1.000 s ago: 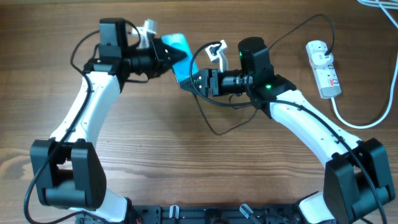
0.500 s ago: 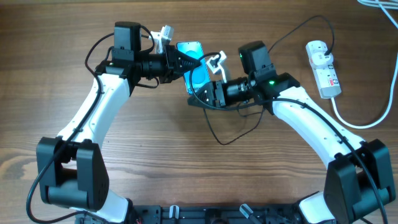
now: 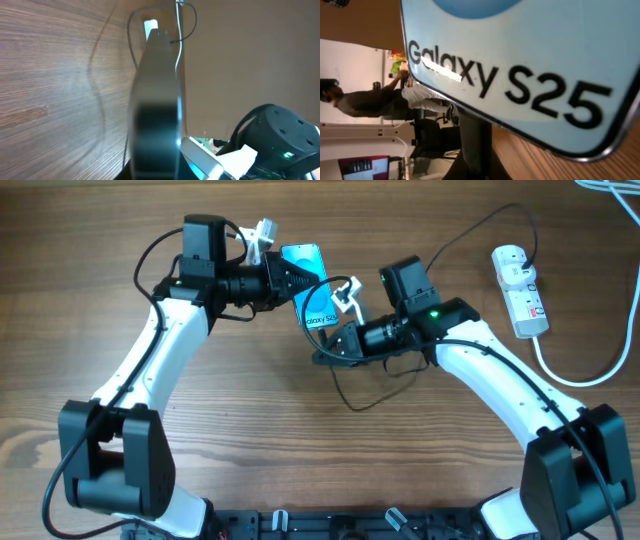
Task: Plug charger to phone and switch on socket
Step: 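Push the USB-C plug into the phone's port held by left gripper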
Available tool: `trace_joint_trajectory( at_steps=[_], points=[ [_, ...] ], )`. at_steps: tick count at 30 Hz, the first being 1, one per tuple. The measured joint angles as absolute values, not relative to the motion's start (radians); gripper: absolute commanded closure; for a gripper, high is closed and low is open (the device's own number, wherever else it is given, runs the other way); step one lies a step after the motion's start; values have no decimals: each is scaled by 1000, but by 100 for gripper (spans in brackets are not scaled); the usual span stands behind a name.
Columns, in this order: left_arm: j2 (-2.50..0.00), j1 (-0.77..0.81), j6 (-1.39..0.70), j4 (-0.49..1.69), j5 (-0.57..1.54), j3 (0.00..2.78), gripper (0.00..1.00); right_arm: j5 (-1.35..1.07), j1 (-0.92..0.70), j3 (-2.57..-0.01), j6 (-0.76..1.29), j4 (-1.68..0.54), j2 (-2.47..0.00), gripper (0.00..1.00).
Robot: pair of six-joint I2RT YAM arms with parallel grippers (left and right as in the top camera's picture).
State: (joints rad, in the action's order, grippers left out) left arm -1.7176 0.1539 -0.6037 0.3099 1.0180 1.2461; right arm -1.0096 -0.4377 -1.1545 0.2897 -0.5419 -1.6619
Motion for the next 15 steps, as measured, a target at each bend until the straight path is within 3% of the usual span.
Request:
trace_joint_trajectory(
  at_steps=[15],
  points=[
    [-1717,119,-521,367,1051,1271,96,-1055,-456,-1119,468,-340,-1663,96]
  ],
)
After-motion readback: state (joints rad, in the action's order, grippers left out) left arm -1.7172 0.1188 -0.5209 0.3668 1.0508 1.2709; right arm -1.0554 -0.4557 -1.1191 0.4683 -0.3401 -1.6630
